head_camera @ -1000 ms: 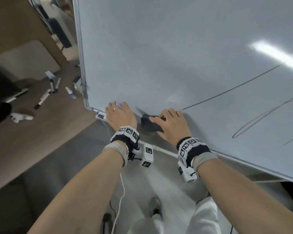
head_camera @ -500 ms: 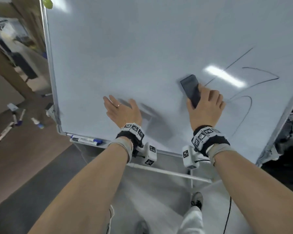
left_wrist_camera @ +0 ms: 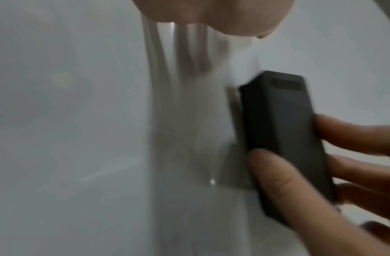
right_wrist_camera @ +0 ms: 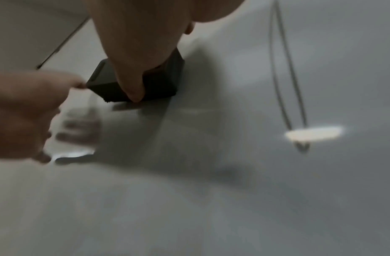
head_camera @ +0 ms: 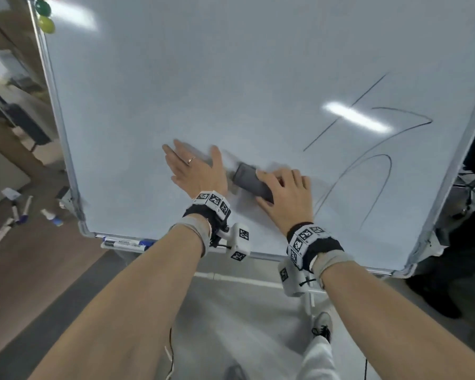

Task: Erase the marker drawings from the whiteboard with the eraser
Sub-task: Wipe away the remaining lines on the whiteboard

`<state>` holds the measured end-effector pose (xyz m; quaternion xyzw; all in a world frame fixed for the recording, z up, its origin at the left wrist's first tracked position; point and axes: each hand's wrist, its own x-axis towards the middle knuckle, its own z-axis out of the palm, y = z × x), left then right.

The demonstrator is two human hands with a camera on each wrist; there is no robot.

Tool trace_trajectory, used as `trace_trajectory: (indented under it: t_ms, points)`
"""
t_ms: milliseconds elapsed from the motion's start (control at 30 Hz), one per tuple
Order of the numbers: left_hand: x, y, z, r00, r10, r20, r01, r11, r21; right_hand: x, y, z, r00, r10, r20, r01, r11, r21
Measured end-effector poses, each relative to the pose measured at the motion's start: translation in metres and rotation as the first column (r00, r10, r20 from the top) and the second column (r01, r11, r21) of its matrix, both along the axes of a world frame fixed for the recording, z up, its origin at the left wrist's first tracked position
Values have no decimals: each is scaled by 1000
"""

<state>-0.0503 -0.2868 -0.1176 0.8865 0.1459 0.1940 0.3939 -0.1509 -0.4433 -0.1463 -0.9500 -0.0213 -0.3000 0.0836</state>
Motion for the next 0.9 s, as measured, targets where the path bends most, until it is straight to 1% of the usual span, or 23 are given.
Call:
trace_trajectory:
  t_ms: [67, 200, 300, 400, 467, 533, 566, 600, 666, 700, 733, 766, 800, 866, 900]
  points:
    - [2, -21, 14, 999, -30, 26, 30, 1000, 0, 2, -29, 28, 989, -142, 32, 140, 989, 47]
    - [5, -60, 44, 989, -119, 88, 121, 993, -16, 5, -83, 74, 939, -324, 119, 308, 942, 135]
    - [11, -82, 66, 977, -161, 138, 163, 987, -4, 5, -122, 101, 870, -478, 124, 436, 862, 259]
    - [16, -100, 86, 967, -187, 174, 189, 982, 4, 3, -155, 122, 814, -570, 108, 499, 783, 372]
    - [18, -109, 95, 963, -191, 191, 194, 981, 4, 2, -162, 127, 798, -590, 120, 509, 768, 388]
    - [20, -114, 98, 961, -191, 199, 189, 982, 26, 4, -158, 126, 800, -582, 147, 490, 775, 399]
    - [20, -116, 96, 962, -190, 196, 185, 982, 42, 7, -151, 123, 814, -556, 165, 460, 792, 400]
    - [20, -116, 92, 963, -190, 190, 182, 982, 58, 9, -142, 119, 845, -505, 177, 416, 828, 375]
    - [19, -117, 84, 962, -193, 192, 180, 980, 84, 15, -121, 109, 924, -345, 165, 301, 923, 242]
    - [18, -117, 82, 960, -196, 200, 180, 979, 97, 17, -113, 106, 948, -281, 148, 257, 952, 164]
    - [18, -119, 82, 958, -200, 206, 181, 978, 105, 18, -109, 105, 958, -254, 133, 241, 964, 112]
    - [19, -121, 84, 958, -197, 209, 178, 978, 105, 19, -109, 107, 958, -257, 125, 246, 965, 92]
    - [19, -124, 87, 957, -197, 212, 179, 978, 102, 18, -113, 111, 950, -286, 127, 274, 956, 103]
    - [20, -132, 96, 953, -213, 213, 197, 976, 94, 15, -133, 119, 904, -396, 161, 367, 912, 185]
    - [20, -136, 99, 950, -230, 213, 214, 972, 94, 11, -147, 125, 865, -473, 170, 425, 869, 254]
